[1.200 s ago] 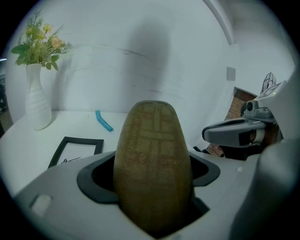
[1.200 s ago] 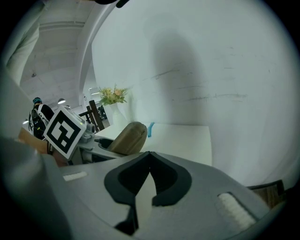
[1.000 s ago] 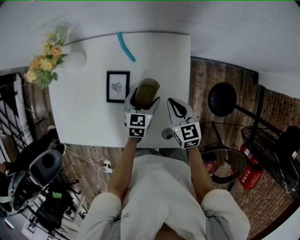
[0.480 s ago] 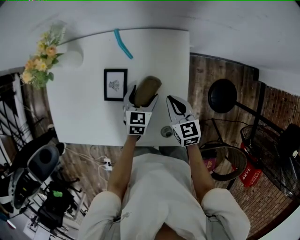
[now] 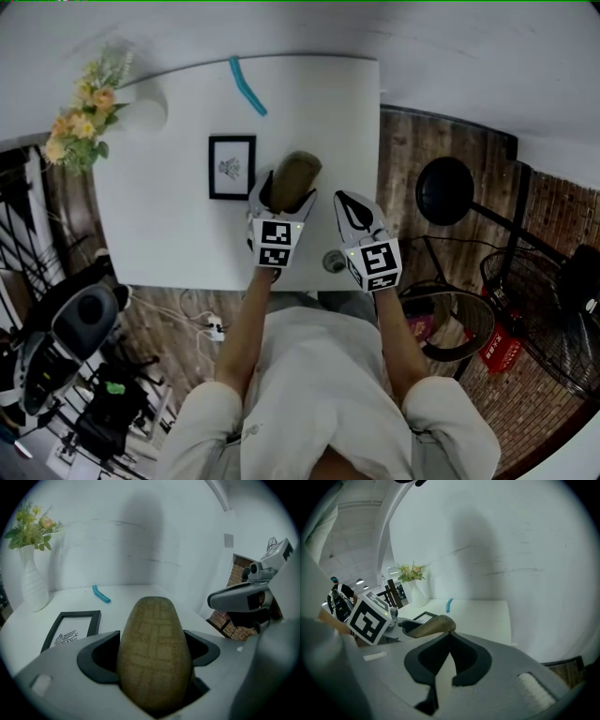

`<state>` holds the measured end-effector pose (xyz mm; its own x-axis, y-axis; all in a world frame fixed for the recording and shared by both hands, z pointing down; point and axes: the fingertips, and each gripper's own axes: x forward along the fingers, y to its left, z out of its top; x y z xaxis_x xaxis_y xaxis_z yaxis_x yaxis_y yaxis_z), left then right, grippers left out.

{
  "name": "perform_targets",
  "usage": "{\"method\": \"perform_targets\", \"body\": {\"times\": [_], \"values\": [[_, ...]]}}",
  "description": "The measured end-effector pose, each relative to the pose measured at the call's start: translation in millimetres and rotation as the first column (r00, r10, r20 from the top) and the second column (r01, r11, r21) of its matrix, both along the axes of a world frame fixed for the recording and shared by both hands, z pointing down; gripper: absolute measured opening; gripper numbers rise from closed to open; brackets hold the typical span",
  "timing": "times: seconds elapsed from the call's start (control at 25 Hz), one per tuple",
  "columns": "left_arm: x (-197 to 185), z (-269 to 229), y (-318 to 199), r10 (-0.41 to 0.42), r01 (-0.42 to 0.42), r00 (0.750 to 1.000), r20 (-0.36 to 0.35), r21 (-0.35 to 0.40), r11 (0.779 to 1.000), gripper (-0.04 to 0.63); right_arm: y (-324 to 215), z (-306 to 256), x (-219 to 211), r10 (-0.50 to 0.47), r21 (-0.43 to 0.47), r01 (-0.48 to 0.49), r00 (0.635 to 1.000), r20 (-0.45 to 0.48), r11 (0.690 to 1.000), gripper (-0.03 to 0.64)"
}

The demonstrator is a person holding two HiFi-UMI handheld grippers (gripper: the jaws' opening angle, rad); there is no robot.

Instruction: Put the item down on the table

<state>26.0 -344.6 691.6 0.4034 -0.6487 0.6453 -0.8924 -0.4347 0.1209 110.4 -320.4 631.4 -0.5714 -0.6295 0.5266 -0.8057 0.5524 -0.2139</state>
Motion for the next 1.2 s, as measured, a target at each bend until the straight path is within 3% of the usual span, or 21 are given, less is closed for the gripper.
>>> {"method": "perform_targets", "body": {"times": [0.48, 0.88, 1.0, 1.2], "values": [[0.0, 2.0, 0.9, 0.024, -0.024, 1.000, 0.002, -0.018, 1.000, 0.451, 9.1, -9.3, -1.0, 0.020, 0.022, -0.020, 1.000, -0.012, 1.000, 0.003], [-1.5, -23.2, 12.2, 0.067, -0.066, 0.997, -0.028, 0.027, 0.997, 0.446, 21.4, -22.4, -0.8, 0.054, 0.053, -0.053, 0.998, -0.025, 0.997, 0.003], [-7.8, -38.5, 18.8, 0.067, -0.065, 0.997, -0.033, 0.057, 0.996, 0.408, 25.1, -29.0, -2.0, 0.064, 0.065, -0.062, 0.998, -0.027, 0.996, 0.003], [-27.1, -64.3, 30.6, 0.056, -0.050, 0.997, -0.050, 0.111, 0.993, 0.264, 29.0, -42.2, -7.2, 0.080, 0.094, -0.077, 0.997, -0.024, 0.993, 0.003]]}}
